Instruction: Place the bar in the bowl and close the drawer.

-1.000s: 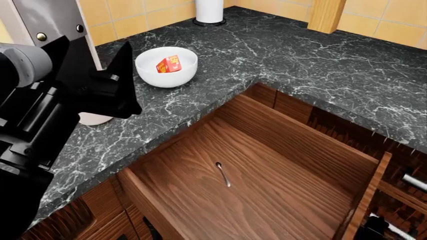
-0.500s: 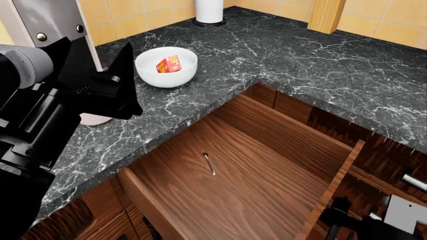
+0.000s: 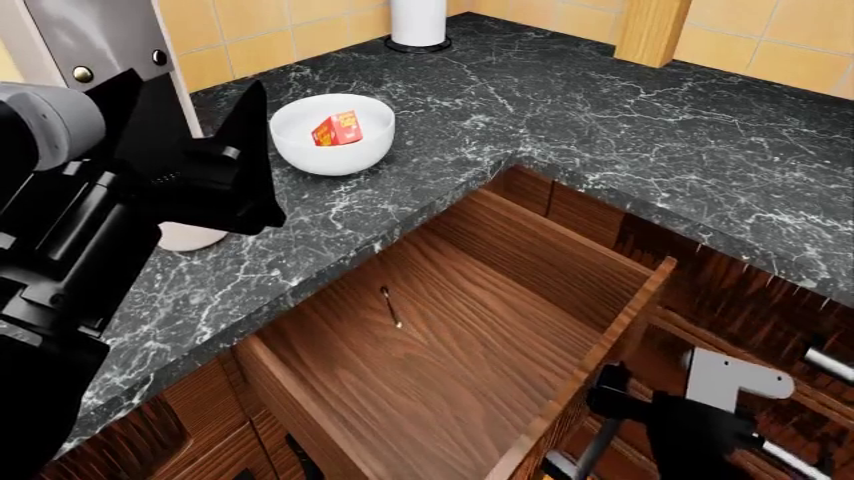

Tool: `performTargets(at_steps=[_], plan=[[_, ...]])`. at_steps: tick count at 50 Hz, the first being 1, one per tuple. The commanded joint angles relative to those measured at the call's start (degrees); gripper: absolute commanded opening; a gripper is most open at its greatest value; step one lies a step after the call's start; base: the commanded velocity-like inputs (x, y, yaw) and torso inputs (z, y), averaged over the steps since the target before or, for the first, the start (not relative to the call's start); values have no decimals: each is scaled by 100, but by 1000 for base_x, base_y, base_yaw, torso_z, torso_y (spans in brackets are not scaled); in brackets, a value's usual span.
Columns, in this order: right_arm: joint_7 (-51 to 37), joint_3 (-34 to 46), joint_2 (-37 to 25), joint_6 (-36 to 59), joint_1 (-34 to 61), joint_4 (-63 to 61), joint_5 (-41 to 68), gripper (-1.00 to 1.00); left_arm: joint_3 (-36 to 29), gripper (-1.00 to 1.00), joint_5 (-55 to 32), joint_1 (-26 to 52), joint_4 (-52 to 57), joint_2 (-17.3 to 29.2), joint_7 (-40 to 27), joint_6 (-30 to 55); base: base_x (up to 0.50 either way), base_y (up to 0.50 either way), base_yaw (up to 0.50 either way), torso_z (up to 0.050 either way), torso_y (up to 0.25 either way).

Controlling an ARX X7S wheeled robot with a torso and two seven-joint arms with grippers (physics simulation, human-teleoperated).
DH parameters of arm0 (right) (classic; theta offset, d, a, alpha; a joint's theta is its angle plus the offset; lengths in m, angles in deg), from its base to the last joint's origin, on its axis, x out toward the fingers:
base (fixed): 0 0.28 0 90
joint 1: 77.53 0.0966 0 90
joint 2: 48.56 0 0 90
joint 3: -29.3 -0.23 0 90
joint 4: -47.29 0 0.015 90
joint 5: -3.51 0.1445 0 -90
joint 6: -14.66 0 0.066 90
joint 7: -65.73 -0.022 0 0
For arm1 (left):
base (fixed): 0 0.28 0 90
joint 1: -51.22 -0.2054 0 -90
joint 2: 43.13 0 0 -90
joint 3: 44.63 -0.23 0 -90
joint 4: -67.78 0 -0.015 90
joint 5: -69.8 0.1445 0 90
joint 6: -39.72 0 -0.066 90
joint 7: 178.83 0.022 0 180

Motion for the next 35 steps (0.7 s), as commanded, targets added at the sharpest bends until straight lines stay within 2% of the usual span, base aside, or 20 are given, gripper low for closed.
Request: performTargets(at_steps=[1, 10, 20, 35], plan=[[180, 551, 219, -181, 532, 843, 50, 100, 41, 100, -22, -36, 14, 42, -26, -33, 0, 0, 0, 0, 0], [425, 923, 394, -549, 1197, 1937, -152, 100, 255, 100, -164, -244, 163, 219, -239, -46, 0, 0, 0, 0, 0], [571, 1174, 601, -1165, 1856, 3312, -384, 100, 101, 100, -48, -138, 54, 82, -161, -79, 0, 0, 0, 0, 0], [692, 1556, 886, -1599, 2492, 4386, -610, 100, 82, 100, 3, -181, 28, 95, -83, -129, 0, 0, 0, -1, 0]])
